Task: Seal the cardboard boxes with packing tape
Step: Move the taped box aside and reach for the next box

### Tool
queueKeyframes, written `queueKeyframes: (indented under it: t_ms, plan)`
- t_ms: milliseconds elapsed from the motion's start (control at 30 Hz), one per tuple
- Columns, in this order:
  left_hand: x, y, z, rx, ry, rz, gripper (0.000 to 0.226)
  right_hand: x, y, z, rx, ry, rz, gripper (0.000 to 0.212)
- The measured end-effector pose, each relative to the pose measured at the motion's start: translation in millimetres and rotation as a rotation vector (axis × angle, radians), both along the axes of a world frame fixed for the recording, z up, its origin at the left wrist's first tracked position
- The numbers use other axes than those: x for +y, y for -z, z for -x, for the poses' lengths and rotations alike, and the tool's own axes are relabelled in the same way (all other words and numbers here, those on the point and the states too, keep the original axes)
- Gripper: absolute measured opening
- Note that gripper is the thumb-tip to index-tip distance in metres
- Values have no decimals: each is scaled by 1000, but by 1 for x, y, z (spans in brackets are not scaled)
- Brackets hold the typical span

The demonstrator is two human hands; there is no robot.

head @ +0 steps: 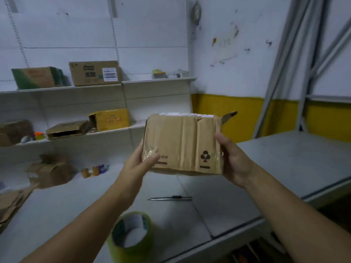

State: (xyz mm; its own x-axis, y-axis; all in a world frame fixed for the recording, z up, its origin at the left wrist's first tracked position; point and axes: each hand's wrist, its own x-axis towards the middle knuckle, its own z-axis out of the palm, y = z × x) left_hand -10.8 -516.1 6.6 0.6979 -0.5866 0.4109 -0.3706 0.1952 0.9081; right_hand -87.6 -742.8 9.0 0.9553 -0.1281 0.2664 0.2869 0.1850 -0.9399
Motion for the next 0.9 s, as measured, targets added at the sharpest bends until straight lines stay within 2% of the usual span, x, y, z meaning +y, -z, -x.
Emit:
queueKeyframes:
  t_ms: [67, 133, 200, 300, 400, 600, 667, 733, 800, 900]
  plan:
    - [-31, -8, -10, 16, 9, -55, 55, -31, 3, 14, -49, 154, 133, 92]
    - [-78, -9, -17, -31, -56, -71, 58, -60, 7, 30, -76, 308, 340, 87]
    - [-134, 1, -18, -51, -133, -71, 60, -87, 19, 45, -26, 442, 473, 91]
    - [-217, 35, -8, 20, -71, -165, 55, -130, 56, 66, 128, 716, 650, 97]
    - [-276, 72, -3, 75, 66, -380, 70, -167, 90, 80, 309, 802, 626, 80]
    - [-366, 88, -26, 64, 189, -380, 86, -248, 109, 55, 279, 989, 616, 83]
    - [-400, 99, -30, -132, 164, -485, 75, -287, 110, 40, 259, 1039, 575, 85]
    - [-428, 111, -31, -522, 9, -687, 50, -329, 107, 23, 255, 1061, 519, 83]
    - [-445, 120, -32, -809, -127, -853, 40, -377, 106, 7, 247, 1100, 485, 80]
    - [-463, 136, -41, -910, -194, -972, 39, -442, 102, -17, 259, 1106, 479, 83]
